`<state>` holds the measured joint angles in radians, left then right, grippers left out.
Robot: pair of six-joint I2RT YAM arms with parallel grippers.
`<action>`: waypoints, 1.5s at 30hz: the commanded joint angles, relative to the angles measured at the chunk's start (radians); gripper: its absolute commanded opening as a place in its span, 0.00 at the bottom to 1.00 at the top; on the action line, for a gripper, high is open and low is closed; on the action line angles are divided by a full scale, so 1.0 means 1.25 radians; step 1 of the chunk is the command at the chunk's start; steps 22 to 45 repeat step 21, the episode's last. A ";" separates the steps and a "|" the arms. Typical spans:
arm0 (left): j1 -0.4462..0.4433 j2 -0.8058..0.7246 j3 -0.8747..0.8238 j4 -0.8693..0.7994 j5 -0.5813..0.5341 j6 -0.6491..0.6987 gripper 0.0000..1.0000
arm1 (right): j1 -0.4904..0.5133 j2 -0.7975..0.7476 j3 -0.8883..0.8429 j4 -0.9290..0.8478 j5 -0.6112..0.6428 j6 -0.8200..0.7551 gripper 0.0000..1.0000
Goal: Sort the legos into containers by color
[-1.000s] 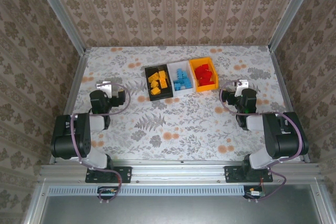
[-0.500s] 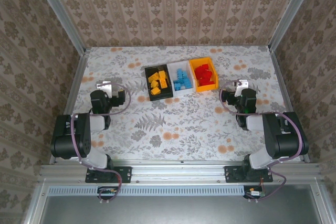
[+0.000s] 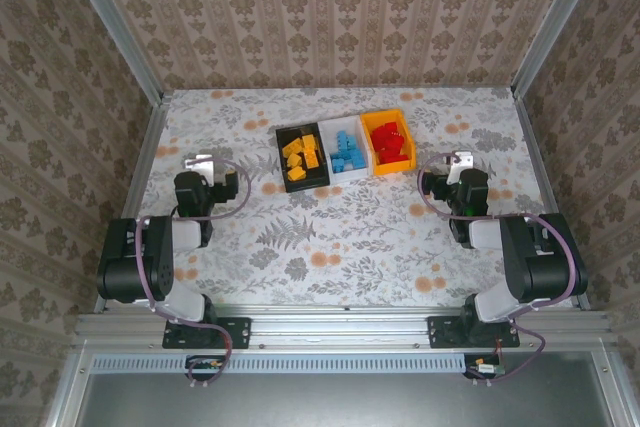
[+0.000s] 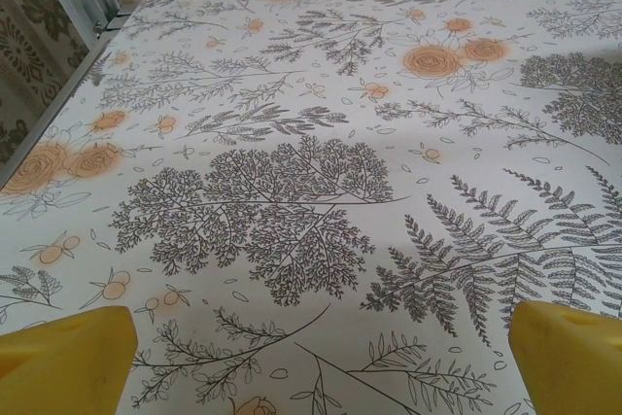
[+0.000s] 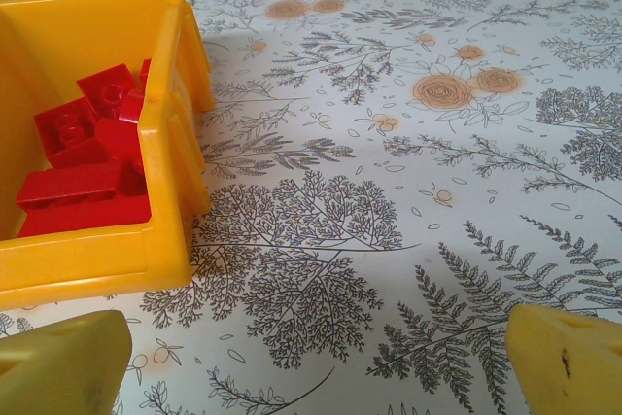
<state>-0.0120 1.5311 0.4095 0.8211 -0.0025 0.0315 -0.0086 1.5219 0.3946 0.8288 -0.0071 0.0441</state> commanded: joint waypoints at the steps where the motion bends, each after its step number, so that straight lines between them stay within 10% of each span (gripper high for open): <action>1: -0.003 0.008 -0.004 0.032 -0.012 0.019 1.00 | 0.004 0.006 0.009 0.022 0.009 -0.005 1.00; 45: -0.003 0.007 -0.004 0.032 -0.012 0.018 1.00 | 0.019 0.006 0.008 0.024 0.036 -0.016 1.00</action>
